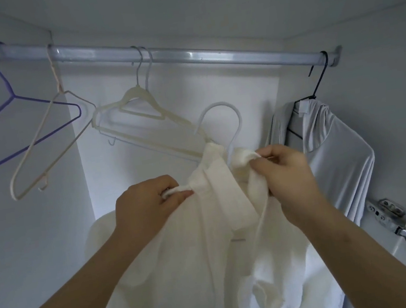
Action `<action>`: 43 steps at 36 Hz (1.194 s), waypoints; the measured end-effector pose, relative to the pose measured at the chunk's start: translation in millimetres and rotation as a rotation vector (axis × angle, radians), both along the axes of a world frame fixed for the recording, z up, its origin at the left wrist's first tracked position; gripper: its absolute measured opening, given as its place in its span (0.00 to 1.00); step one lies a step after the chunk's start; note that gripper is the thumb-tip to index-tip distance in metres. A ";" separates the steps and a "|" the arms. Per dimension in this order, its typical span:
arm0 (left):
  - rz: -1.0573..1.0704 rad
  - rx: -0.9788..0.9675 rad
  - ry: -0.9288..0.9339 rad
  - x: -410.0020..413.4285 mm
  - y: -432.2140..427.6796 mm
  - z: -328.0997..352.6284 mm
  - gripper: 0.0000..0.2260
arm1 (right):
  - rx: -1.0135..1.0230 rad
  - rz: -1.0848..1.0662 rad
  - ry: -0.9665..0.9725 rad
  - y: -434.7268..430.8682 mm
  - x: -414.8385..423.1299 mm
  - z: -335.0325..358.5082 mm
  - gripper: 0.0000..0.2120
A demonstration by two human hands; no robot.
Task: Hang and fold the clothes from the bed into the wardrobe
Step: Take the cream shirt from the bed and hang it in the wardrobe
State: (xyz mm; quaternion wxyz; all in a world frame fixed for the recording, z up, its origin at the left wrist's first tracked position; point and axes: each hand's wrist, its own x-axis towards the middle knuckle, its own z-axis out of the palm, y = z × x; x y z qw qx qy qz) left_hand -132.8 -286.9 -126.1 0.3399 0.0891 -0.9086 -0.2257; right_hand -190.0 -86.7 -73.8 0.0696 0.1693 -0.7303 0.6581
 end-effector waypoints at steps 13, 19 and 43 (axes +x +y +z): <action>-0.135 0.098 0.072 -4.3 -9.1 0.8 0.17 | 0.743 -0.214 0.297 29.0 -19.1 -34.4 0.26; -0.121 -0.226 0.007 -10.4 -23.0 -1.7 0.20 | 0.557 -0.337 0.168 43.5 -25.7 -28.6 0.29; -0.338 -0.002 -0.281 -87.2 50.6 -43.3 0.07 | 0.379 -0.371 -0.440 113.3 -42.3 -66.7 0.17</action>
